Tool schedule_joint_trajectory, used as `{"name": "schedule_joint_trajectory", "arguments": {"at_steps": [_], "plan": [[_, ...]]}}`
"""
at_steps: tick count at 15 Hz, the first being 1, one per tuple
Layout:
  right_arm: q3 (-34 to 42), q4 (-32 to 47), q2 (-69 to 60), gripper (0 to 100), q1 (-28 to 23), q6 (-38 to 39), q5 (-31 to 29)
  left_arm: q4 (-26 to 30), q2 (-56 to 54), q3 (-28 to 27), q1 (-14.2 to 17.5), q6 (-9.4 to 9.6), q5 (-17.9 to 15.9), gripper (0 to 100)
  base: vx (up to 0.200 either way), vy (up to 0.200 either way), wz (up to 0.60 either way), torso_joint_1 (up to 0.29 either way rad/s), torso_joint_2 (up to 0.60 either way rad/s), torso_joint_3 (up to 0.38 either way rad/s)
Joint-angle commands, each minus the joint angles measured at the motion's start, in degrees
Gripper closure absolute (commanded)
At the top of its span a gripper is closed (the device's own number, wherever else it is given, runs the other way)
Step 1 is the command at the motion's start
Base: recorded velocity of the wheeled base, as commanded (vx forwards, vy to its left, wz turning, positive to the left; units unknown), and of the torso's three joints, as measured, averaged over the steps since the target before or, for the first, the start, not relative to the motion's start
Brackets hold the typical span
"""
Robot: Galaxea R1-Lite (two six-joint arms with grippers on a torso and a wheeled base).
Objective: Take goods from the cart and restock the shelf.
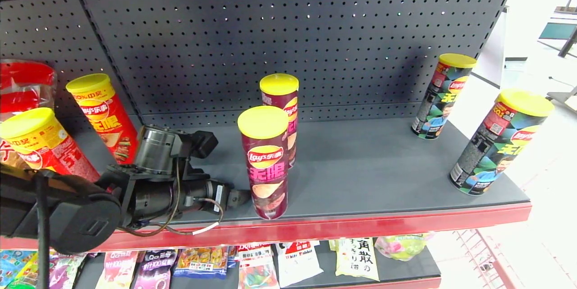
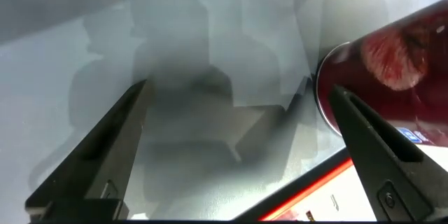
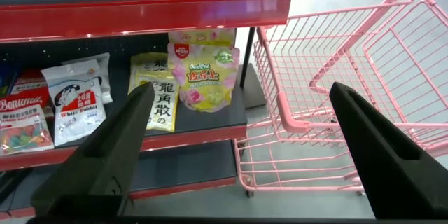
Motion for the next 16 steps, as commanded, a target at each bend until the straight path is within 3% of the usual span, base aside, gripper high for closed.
{"name": "schedule_joint_trajectory", "arguments": {"at_steps": [1,16], "plan": [[0.0,0.0,0.3,0,0.0,-0.1,0.2,0.1,0.0,-0.1,0.1,-0.04,0.0,0,0.000,0.000,0.00,0.000,0.00,0.000],[0.0,0.1,0.3,0,0.0,0.1,0.0,0.1,0.0,0.1,-1.4,-0.04,0.0,0,0.000,0.000,0.00,0.000,0.00,0.000]]}}
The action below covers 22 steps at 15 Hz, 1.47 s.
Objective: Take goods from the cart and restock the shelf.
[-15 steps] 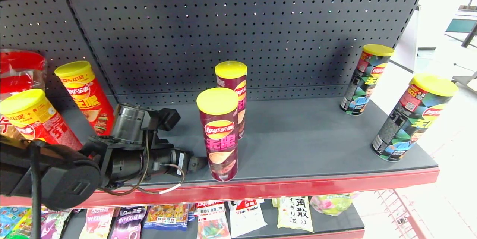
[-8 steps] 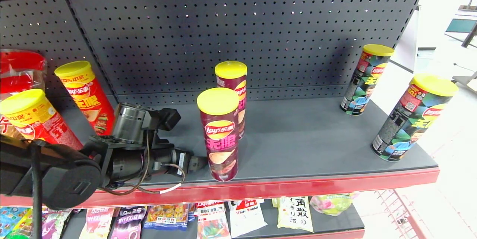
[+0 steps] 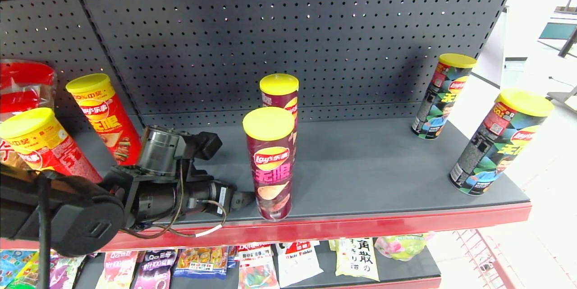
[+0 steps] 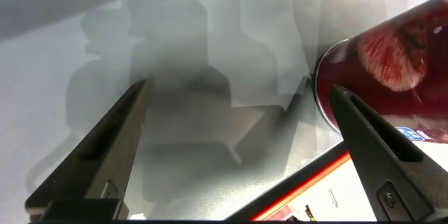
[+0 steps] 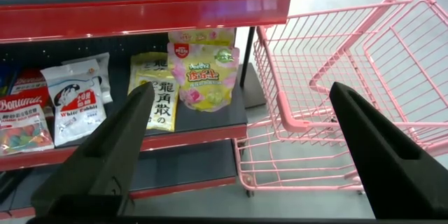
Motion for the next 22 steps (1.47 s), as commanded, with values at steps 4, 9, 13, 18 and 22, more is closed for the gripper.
{"name": "schedule_joint_trajectory", "arguments": {"at_steps": [4,9,13,18,22], "plan": [[0.0,-0.1,0.1,0,0.0,-0.1,0.2,-0.1,-2.0,3.1,2.4,0.22,0.2,0,0.000,0.000,0.00,0.000,0.00,0.000],[0.2,-0.8,-3.3,0,4.0,-1.8,10.9,1.2,-25.9,12.6,13.9,6.29,-5.7,0,0.000,0.000,0.00,0.000,0.00,0.000],[0.3,-1.0,-4.9,0,3.3,-3.3,7.3,13.6,-53.2,16.6,20.9,6.11,-5.7,0,0.000,0.000,0.00,0.000,0.00,0.000],[2.3,-4.9,-4.9,0,3.3,-1.9,3.6,36.6,-85.3,17.4,21.1,6.29,-0.7,0,0.000,0.000,0.00,0.000,0.00,0.000],[5.1,-10.7,-4.9,0,3.3,-4.5,4.2,42.5,-96.8,23.5,21.1,6.81,8.2,0,0.000,0.000,0.00,0.000,0.00,0.000]]}}
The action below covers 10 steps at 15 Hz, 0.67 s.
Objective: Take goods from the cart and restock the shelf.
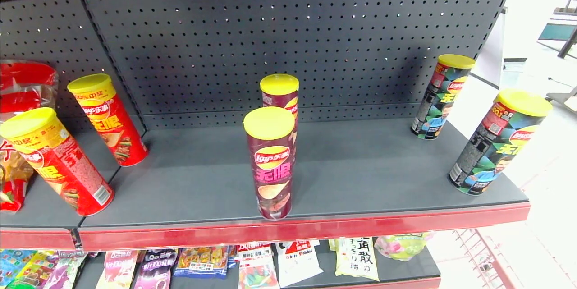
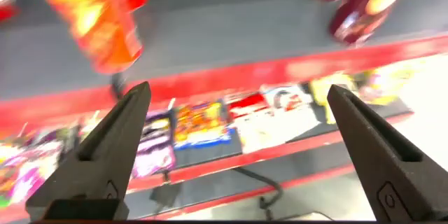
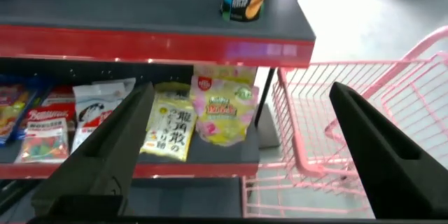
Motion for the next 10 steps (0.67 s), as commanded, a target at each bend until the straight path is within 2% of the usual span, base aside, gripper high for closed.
{"name": "schedule_joint_trajectory", "arguments": {"at_steps": [1,2,3,4,5,6,8,10], "plan": [[3.6,-6.7,-0.2,0,0.0,0.0,-0.6,0.6,-10.7,5.5,0.4,0.32,7.3,0,0.000,0.000,0.00,0.000,0.00,0.000],[4.1,-8.2,-0.2,0,0.0,1.3,-0.6,-1.8,-10.7,7.4,0.4,0.49,7.6,0,0.000,0.000,0.00,0.000,0.00,0.000],[4.1,-8.2,-0.2,0,0.0,-0.3,-0.1,-9.0,-10.7,12.6,0.4,1.20,8.1,0,0.000,0.000,0.00,0.000,0.00,0.000],[4.1,-8.1,-0.2,0,0.0,-0.1,-0.1,-13.8,-10.7,16.4,0.4,1.72,9.2,0,0.000,0.000,0.00,0.000,0.00,0.000],[4.1,-8.1,-0.2,0,0.0,0.5,-0.3,-15.8,-10.7,18.3,0.4,2.16,10.0,0,0.000,0.000,0.00,0.000,0.00,0.000],[4.1,-8.1,-0.2,0,0.0,2.8,-0.4,-18.9,-10.6,20.5,0.3,2.52,12.2,0,0.000,0.000,0.00,0.000,0.00,0.000],[4.1,-8.2,-0.2,0,0.0,2.2,-0.7,-18.7,-10.6,20.5,0.4,1.55,13.9,0,0.000,0.000,0.00,0.000,0.00,0.000],[4.2,-8.4,-0.2,0,0.0,2.4,-3.9,-18.9,-10.7,20.8,0.4,1.46,18.0,0,0.000,0.000,0.00,0.000,0.00,0.000]]}}
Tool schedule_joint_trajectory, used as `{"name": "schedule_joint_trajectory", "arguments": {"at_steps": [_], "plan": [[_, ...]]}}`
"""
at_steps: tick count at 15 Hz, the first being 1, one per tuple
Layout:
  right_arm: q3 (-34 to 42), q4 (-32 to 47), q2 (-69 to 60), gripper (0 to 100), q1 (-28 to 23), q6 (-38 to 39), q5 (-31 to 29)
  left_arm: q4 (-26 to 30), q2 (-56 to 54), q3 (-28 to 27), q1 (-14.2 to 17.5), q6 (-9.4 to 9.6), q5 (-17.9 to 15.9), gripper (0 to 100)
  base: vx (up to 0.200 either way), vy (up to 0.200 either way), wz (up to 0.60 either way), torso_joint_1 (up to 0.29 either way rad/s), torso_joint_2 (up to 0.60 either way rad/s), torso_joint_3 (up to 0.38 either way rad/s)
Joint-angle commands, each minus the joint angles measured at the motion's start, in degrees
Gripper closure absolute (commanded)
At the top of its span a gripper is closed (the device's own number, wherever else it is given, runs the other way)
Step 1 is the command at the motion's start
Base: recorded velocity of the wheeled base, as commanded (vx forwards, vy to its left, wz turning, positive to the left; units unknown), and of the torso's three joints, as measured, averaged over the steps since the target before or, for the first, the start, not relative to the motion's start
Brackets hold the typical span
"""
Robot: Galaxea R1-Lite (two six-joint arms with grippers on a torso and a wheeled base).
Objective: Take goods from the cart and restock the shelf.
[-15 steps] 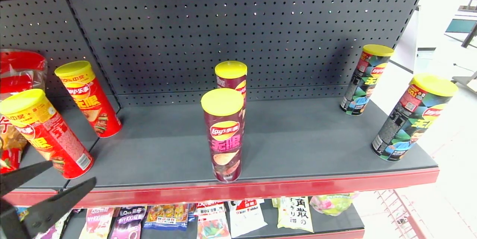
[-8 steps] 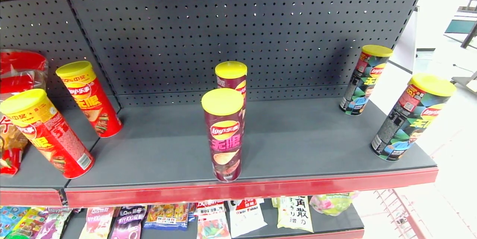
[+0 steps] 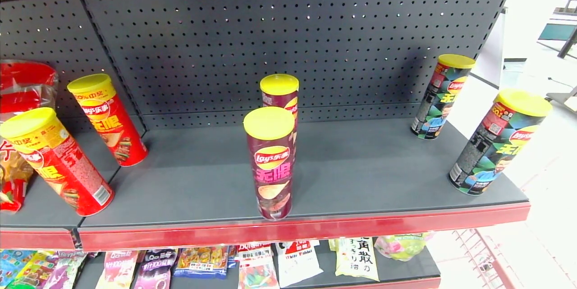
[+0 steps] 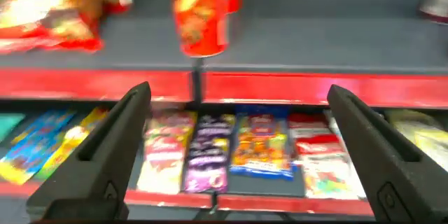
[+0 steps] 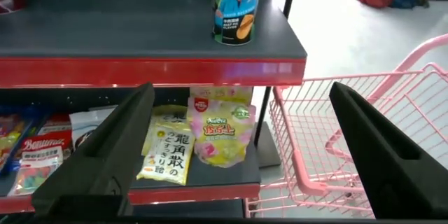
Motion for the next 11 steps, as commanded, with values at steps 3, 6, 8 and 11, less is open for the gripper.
{"name": "schedule_joint_trajectory", "arguments": {"at_steps": [3,6,8,11], "plan": [[0.1,-0.2,-0.1,0,0.0,0.0,-2.4,0.0,0.0,0.5,-0.1,-0.84,0.4,0,0.000,0.000,0.00,0.000,0.00,0.000],[0.1,-0.2,-0.1,0,0.0,-0.1,-1.8,0.0,0.1,0.5,0.0,-0.93,-0.6,0,0.000,0.000,0.00,0.000,0.00,0.000],[0.1,-0.2,-0.1,0,0.0,-0.1,-1.8,0.0,0.1,0.5,-0.1,-0.93,-0.6,0,0.000,0.000,0.00,0.000,0.00,0.000],[0.1,-0.2,-0.1,0,0.0,-0.1,-1.8,0.0,0.1,0.5,-0.1,-1.02,-0.5,0,0.000,0.000,0.00,0.000,0.00,0.000]]}}
